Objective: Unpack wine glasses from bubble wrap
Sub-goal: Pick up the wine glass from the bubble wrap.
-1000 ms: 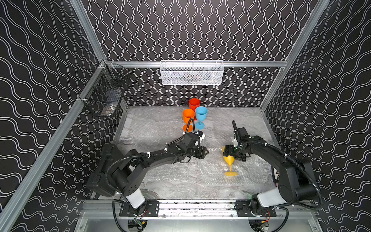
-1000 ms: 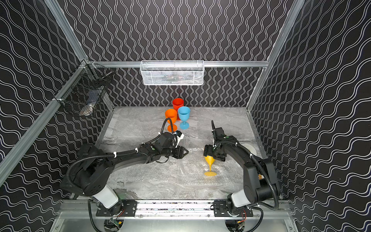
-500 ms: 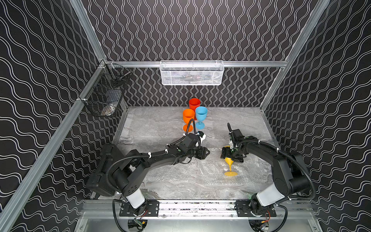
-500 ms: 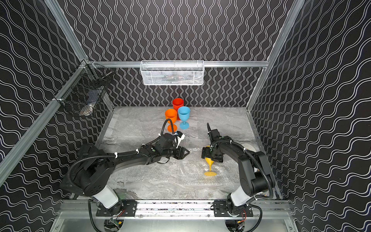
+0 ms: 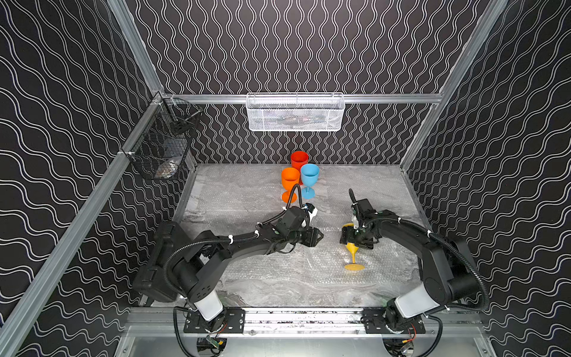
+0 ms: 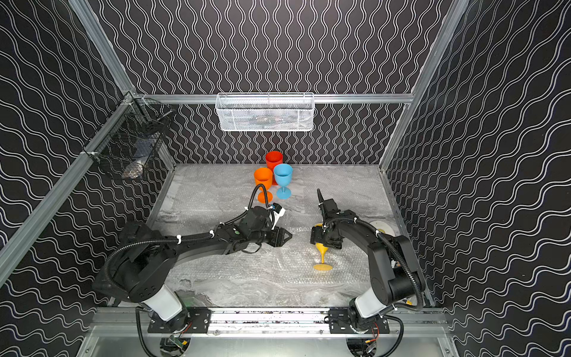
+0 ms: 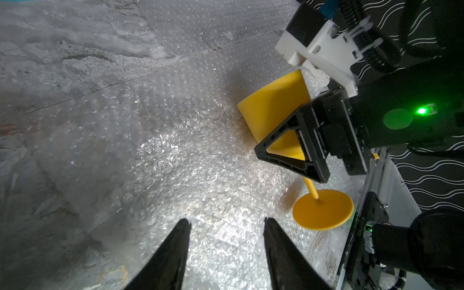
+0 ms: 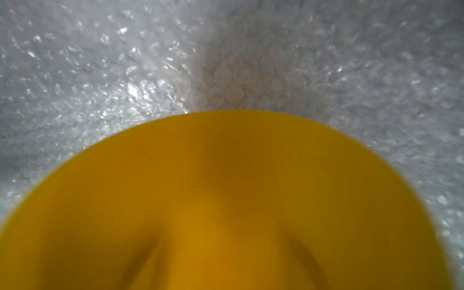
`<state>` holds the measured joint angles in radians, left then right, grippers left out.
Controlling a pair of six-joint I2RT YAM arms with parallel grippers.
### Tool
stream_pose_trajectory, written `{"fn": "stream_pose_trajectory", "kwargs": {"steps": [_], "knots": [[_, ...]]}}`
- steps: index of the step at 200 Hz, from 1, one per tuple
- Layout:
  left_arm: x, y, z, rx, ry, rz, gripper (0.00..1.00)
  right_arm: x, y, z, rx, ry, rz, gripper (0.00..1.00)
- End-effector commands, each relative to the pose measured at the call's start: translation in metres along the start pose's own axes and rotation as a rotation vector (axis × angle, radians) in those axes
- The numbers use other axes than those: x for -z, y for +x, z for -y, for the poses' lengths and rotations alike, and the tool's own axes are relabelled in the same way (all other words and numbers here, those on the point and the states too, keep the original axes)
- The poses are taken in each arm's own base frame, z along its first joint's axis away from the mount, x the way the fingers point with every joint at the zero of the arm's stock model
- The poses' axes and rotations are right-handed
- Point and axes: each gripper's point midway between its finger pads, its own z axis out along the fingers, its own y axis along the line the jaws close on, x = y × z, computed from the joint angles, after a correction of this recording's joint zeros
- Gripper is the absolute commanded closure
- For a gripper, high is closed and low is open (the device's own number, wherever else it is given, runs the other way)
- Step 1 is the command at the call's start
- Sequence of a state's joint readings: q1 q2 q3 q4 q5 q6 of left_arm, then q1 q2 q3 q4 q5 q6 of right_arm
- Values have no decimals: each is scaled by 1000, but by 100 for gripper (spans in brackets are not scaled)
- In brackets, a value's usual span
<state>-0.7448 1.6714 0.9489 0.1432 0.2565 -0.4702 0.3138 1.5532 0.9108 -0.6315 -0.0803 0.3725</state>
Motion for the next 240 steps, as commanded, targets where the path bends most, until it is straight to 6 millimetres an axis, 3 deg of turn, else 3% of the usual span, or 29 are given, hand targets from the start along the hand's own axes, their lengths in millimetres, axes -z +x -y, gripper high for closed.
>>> {"fn": "stream_pose_trajectory", "kwargs": {"steps": [1, 50, 97, 149, 195, 240], "knots": [[4, -11, 7, -12, 17, 42, 47, 7, -4, 1, 18, 15, 22, 27], [7, -16, 10, -19, 20, 50, 47, 8, -2, 3, 21, 23, 19, 34], [18, -26, 19, 1, 35, 68, 47, 37, -10, -9, 54, -38, 90, 34], [44, -62, 34, 83, 64, 80, 46, 76, -21, -54, 185, -214, 253, 34], [83, -90, 27, 193, 127, 109, 46, 102, -17, -104, 372, -310, 398, 33], [111, -103, 15, 264, 232, 135, 46, 123, -22, -138, 485, -367, 547, 33]]}}
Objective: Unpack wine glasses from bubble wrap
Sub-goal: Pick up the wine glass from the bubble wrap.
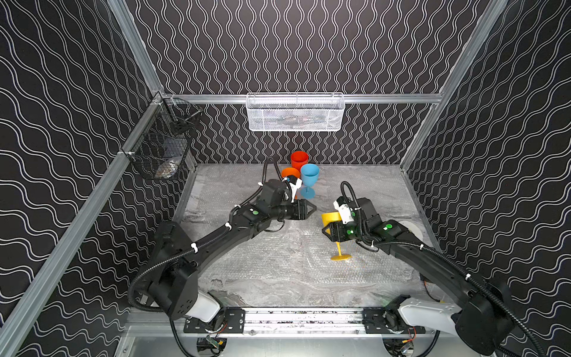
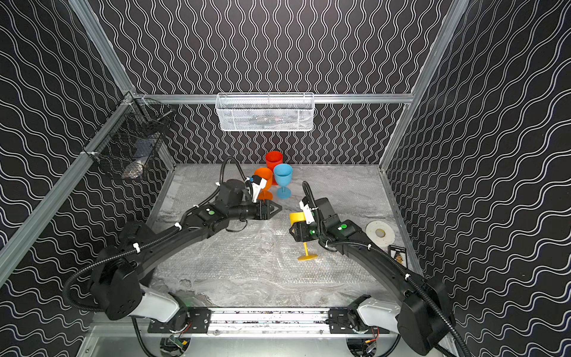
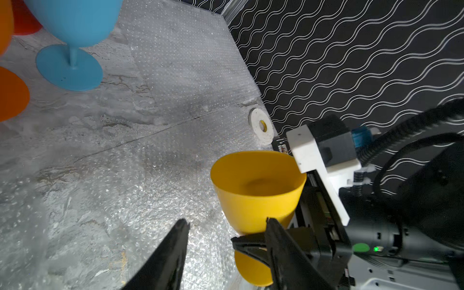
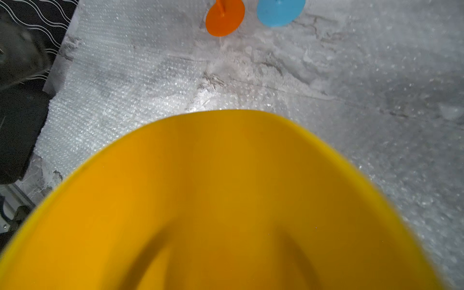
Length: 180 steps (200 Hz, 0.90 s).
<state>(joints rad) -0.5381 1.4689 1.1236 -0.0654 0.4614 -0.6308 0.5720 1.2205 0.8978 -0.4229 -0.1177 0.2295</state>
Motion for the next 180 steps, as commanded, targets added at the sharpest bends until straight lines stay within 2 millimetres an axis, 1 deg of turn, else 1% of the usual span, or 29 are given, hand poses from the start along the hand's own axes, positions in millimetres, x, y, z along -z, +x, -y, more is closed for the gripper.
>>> {"fn": "stream_pose_trajectory", "kwargs": {"steps": [1, 14, 39, 55, 83, 128, 159, 180], "knots": [[11, -1, 4, 69, 98, -23, 46, 3, -29, -15, 81, -26, 131, 33], [17, -4, -3, 113, 124, -21, 46, 3, -35, -20, 107, -30, 156, 33], [24, -8, -10, 159, 159, -32, 46, 2, -44, -27, 143, -36, 189, 33], [27, -10, -10, 165, 171, -45, 46, 0, -48, -29, 159, -37, 207, 33], [35, -14, -8, 167, 179, -59, 46, 1, -54, -37, 199, -54, 265, 33], [41, -22, 4, 179, 243, -99, 46, 3, -64, -47, 261, -76, 379, 34], [45, -18, 4, 181, 230, -160, 45, 8, -74, -56, 302, -81, 461, 34], [45, -16, 3, 192, 240, -192, 45, 8, -78, -62, 334, -87, 483, 34]]}}
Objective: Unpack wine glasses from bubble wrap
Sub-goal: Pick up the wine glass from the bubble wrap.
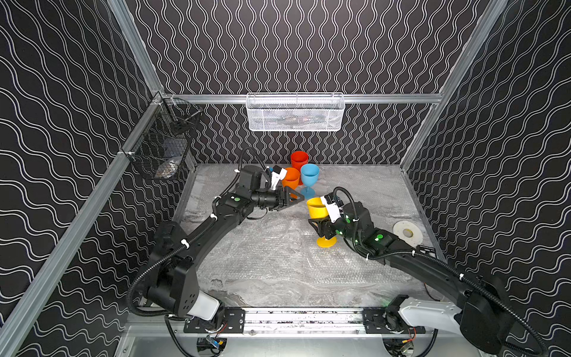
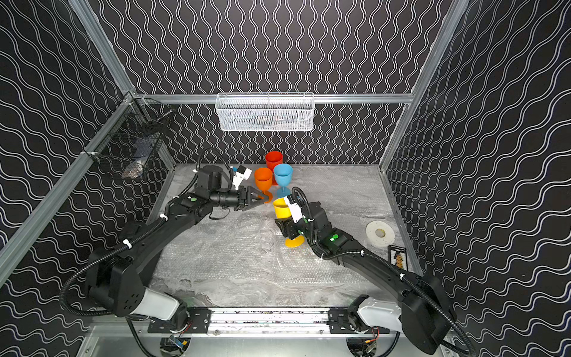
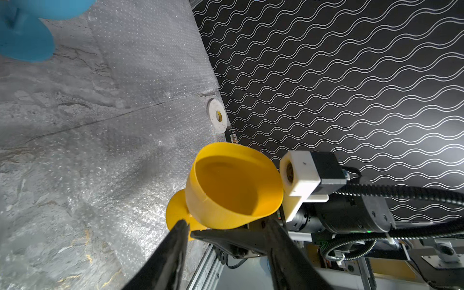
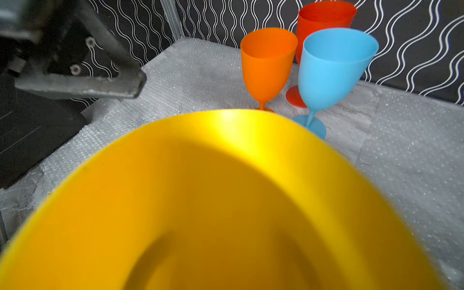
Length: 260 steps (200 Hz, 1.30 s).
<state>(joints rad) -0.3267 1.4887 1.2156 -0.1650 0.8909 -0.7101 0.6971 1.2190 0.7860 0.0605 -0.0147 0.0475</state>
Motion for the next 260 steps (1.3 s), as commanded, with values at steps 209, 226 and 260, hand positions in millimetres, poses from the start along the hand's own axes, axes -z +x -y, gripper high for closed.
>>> {"fn": "stream_pose_trajectory", "kwargs": {"steps": [209, 226, 260], "knots": [[-5, 22, -20, 64, -99, -295, 61, -17, -34, -27, 295, 67, 138, 31], [-4, 22, -21, 55, -112, -305, 67, -18, -34, -27, 297, 70, 139, 30], [-4, 21, -21, 39, -118, -311, 74, -19, -32, -27, 292, 67, 132, 30]]}}
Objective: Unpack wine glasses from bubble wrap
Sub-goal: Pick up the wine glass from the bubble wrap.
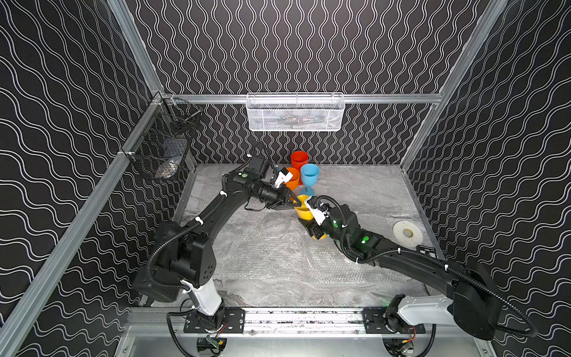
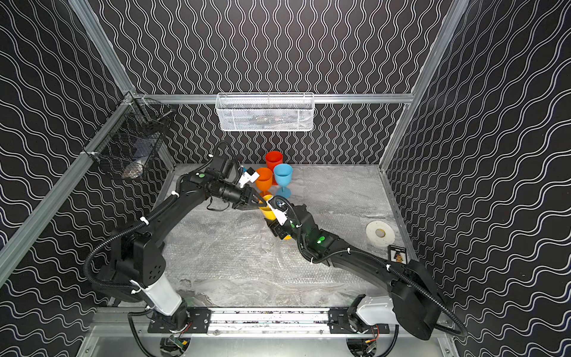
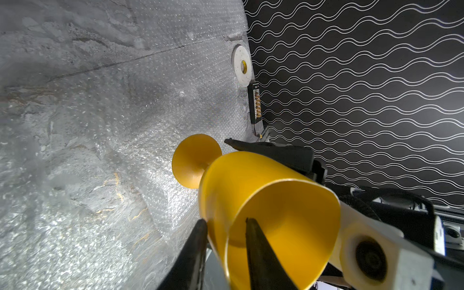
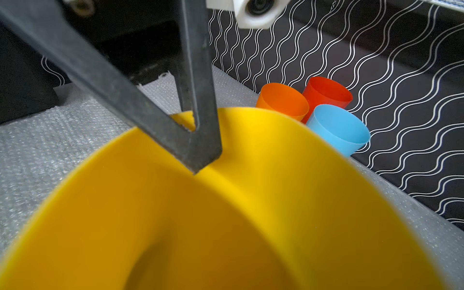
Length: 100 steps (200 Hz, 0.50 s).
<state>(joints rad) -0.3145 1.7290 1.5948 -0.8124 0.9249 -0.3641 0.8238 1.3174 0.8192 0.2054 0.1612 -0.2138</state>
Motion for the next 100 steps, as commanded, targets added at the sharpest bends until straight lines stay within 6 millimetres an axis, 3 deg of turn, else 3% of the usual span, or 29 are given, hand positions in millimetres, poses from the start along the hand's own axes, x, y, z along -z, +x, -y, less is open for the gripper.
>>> {"fn": "stream_pose_trajectory", "kwargs": {"steps": [1, 74, 100], "knots": [[0, 9, 3, -28, 12, -37, 74, -1, -13, 3, -14, 14, 47, 30], [2, 7, 0, -48, -19, -28, 100, -3, -7, 2, -18, 15, 31, 28], [2, 5, 0, -58, -28, -24, 100, -4, -6, 1, -30, 12, 26, 27]]}}
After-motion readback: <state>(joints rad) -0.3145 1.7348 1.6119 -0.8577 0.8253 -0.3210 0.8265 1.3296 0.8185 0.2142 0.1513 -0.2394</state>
